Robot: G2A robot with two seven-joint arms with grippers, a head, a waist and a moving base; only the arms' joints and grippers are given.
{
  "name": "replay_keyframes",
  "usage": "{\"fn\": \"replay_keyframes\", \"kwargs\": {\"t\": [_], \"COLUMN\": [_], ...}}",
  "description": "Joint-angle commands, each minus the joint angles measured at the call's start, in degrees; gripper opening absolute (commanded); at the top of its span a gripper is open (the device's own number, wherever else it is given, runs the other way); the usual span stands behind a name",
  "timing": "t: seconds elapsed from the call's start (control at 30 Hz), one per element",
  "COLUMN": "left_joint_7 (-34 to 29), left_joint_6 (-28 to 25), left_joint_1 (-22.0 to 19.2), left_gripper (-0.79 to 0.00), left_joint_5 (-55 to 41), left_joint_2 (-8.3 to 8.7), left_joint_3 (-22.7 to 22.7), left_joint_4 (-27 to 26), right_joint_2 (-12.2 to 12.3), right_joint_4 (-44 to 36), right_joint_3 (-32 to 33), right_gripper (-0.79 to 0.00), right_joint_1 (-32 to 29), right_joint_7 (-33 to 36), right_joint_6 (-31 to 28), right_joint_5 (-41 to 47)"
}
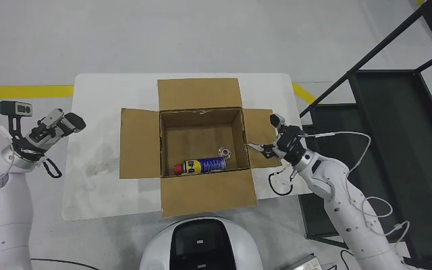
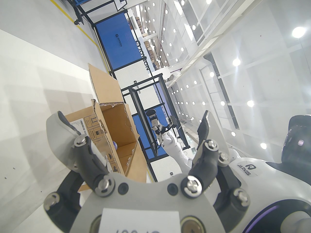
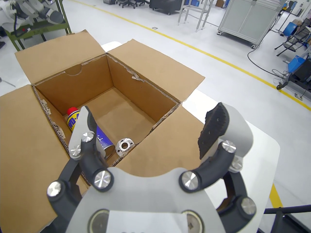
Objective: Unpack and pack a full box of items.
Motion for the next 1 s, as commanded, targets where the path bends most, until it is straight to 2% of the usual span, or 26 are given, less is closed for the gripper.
{"fn": "replay_keyframes", "kwargs": {"t": [0.0, 0.17, 0.3, 0.37, 0.9, 0.97], "left_joint_7": [0.0, 0.0, 0.0, 0.0, 0.0, 0.0], "left_joint_6": [0.0, 0.0, 0.0, 0.0, 0.0, 0.0], "left_joint_1": [0.0, 0.0, 0.0, 0.0, 0.0, 0.0], "left_gripper": [0.0, 0.0, 0.0, 0.0, 0.0, 0.0], "left_joint_5": [0.0, 0.0, 0.0, 0.0, 0.0, 0.0], "left_joint_2": [0.0, 0.0, 0.0, 0.0, 0.0, 0.0], "left_joint_3": [0.0, 0.0, 0.0, 0.0, 0.0, 0.0], "left_joint_4": [0.0, 0.0, 0.0, 0.0, 0.0, 0.0], "right_joint_2": [-0.1, -0.4, -0.9, -1.2, -1.3, -1.4], "right_joint_4": [-3.1, -8.4, -7.6, -5.5, -6.3, -6.7], "right_joint_3": [-1.5, -5.5, -8.9, -11.3, -11.9, -12.6], "right_gripper": [0.0, 0.0, 0.0, 0.0, 0.0, 0.0], "right_joint_1": [0.9, 5.2, 9.6, 11.9, 12.0, 13.3], "right_joint_7": [8.2, 29.5, 39.2, 43.5, 43.6, 46.1], "right_joint_6": [0.6, -1.5, 1.2, 0.6, 0.5, 1.3], "right_joint_5": [1.3, 7.7, 12.5, 15.6, 15.9, 18.1]}}
